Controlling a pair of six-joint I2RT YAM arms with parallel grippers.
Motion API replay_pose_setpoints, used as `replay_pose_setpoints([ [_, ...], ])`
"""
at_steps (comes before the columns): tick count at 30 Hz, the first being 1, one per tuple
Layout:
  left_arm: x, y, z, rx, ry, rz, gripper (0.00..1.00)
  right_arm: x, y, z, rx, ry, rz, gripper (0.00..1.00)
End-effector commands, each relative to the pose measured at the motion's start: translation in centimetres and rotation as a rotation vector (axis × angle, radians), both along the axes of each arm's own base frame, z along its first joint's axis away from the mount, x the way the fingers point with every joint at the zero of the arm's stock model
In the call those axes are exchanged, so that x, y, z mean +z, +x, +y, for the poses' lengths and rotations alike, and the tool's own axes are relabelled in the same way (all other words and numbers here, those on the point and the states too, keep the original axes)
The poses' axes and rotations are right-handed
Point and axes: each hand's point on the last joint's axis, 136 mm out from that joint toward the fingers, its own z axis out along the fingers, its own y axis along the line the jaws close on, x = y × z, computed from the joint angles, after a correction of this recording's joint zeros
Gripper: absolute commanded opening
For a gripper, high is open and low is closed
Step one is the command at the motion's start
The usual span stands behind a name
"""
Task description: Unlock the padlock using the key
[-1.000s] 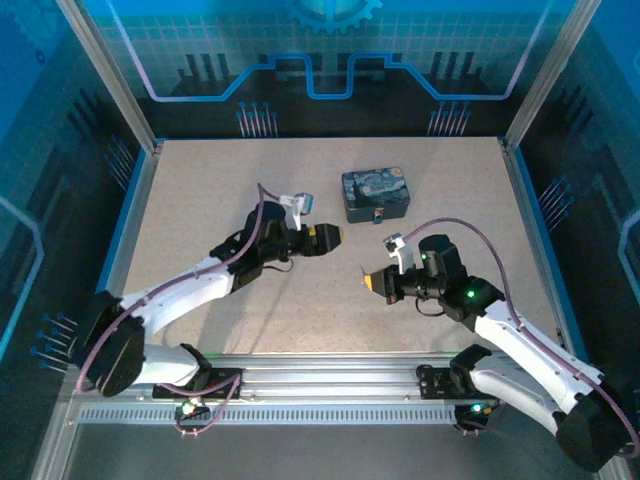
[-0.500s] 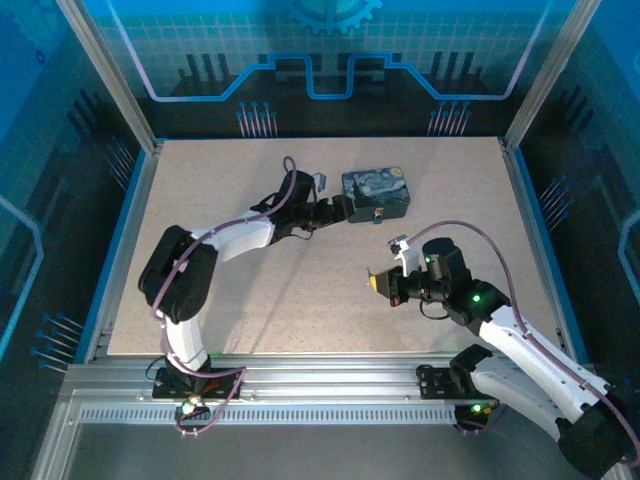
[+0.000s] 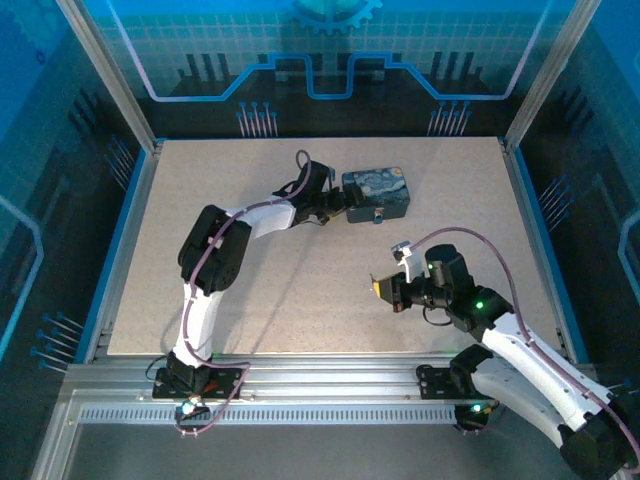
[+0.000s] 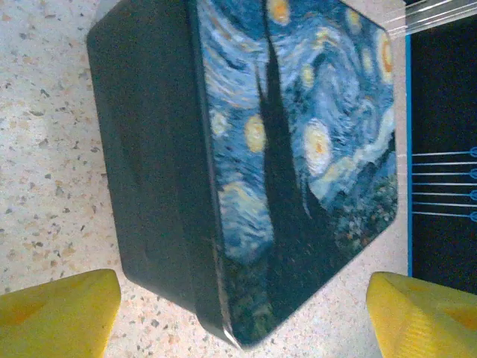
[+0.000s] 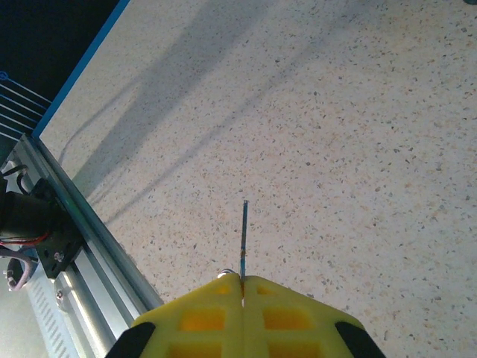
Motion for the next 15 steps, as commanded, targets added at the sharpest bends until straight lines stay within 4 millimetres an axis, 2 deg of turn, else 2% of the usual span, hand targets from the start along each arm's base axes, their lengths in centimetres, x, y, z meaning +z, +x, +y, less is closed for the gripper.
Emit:
replay_pose_setpoints([
  [1, -1.0, 0.2, 0.2, 0.013, 0.008, 0.051, 0.86, -0.2, -0.3, -0.3, -0.009, -0.012, 0.009, 0.00],
  [8, -2.6, 0.3, 1.6, 0.035, 0.066, 0.078, 0.83, 0.2, -0.4, -0.2, -0.002, -0.007, 0.011, 0.00],
  [15, -4.5, -1.2, 3.1, 0.027, 0.117, 0.118, 0.81, 0.5, -0.4, -0.3, -0.003, -0.006, 0.011, 0.00],
])
